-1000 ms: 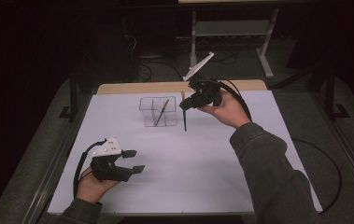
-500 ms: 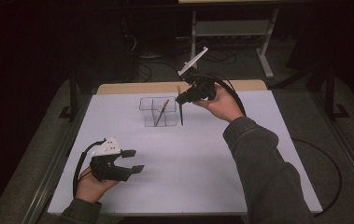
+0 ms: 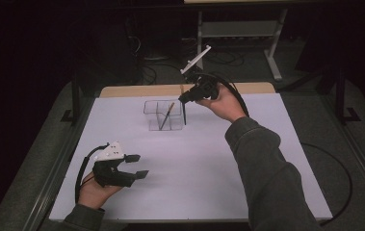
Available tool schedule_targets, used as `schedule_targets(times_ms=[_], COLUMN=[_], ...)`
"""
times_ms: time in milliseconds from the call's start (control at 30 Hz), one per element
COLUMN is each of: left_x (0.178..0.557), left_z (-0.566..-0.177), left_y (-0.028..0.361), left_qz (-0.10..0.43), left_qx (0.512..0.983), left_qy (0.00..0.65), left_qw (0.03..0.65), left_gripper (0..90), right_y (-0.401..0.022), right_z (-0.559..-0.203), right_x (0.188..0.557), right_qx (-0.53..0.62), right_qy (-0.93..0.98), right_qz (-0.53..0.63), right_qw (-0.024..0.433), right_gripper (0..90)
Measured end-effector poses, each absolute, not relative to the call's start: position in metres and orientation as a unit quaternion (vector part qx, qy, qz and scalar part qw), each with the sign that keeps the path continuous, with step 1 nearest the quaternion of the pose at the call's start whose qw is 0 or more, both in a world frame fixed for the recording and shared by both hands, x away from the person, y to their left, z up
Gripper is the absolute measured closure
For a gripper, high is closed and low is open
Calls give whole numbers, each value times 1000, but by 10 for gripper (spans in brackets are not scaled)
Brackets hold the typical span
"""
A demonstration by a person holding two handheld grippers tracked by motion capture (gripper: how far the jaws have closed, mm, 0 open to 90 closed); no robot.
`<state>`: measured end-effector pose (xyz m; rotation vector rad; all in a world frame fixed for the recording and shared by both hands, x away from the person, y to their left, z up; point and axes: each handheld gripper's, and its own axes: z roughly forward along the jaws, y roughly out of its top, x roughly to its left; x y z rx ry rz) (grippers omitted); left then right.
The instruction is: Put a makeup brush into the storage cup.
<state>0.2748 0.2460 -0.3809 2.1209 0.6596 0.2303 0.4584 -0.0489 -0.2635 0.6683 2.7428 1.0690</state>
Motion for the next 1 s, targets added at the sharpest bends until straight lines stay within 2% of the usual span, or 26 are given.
schedule_targets(times_ms=[1000], left_x=[274], left_z=[-381], left_y=[246], left_qz=[94], left_qx=[856], left_qy=[263], left_qw=[435], left_gripper=[339], right_y=[-36], right_z=[-261], right_x=[481], right_qx=[236], right_qy=[903], right_qz=[350], right_qw=[76], right_gripper=[831])
